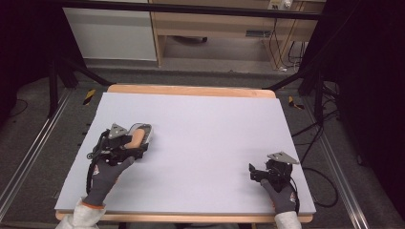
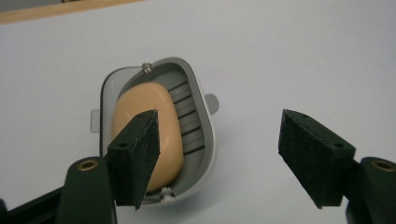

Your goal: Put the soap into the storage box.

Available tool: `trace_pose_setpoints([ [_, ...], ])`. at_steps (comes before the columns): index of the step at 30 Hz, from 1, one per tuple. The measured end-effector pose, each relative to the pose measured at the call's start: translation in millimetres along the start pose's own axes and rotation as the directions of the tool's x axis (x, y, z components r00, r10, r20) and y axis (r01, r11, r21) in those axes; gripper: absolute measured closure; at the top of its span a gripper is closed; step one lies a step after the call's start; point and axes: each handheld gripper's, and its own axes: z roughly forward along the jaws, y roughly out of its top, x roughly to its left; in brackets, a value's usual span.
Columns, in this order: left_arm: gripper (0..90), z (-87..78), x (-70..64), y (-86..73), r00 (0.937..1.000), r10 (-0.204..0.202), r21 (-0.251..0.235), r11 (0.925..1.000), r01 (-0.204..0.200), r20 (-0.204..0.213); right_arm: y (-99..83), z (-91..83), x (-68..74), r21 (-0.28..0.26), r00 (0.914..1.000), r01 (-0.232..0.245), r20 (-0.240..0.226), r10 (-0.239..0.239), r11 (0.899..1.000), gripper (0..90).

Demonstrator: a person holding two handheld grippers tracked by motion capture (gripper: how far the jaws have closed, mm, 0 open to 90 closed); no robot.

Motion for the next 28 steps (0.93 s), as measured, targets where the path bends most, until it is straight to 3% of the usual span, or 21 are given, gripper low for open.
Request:
trace_pose_setpoints([
  [8,25.9,-3.4,3.2,-27.8,0.9999,-0.012,0.01,0.9999,0.013,-0.009,-0.4,-0.3,-2.1,-0.001,1.0,-0.006,0.0,0.006,1.0,4.9],
  [11,25.2,-6.9,8.5,-42.7,0.9991,-0.034,-0.001,0.9994,0.034,-0.026,-0.8,-0.8,-3.6,-0.004,1.0,-0.004,0.003,0.004,1.0,5.0],
  [16,23.3,-8.6,14.9,-59.5,0.9978,-0.028,0.017,0.9994,0.029,-0.061,-1.8,-2.3,-5.2,-0.005,1.0,-0.004,0.007,0.004,1.0,4.9],
  [20,22.4,-7.5,23.3,-67.0,0.9968,-0.034,0.038,0.9986,0.037,-0.073,-2.4,-2.1,-5.8,-0.003,1.0,-0.004,0.007,0.004,1.0,4.9],
  [23,21.7,-8.7,34.2,-73.7,0.9946,-0.061,0.04,0.9972,0.064,-0.085,-2.7,-1.9,-7.0,-0.001,0.9999,0.002,0.011,-0.002,1.0,4.9],
  [28,20.9,-8.4,39.9,-81.2,0.9926,-0.062,0.045,0.9968,0.067,-0.105,-3.4,-1.7,-11.2,0.003,0.9998,-0.006,0.017,0.006,1.0,4.8],
])
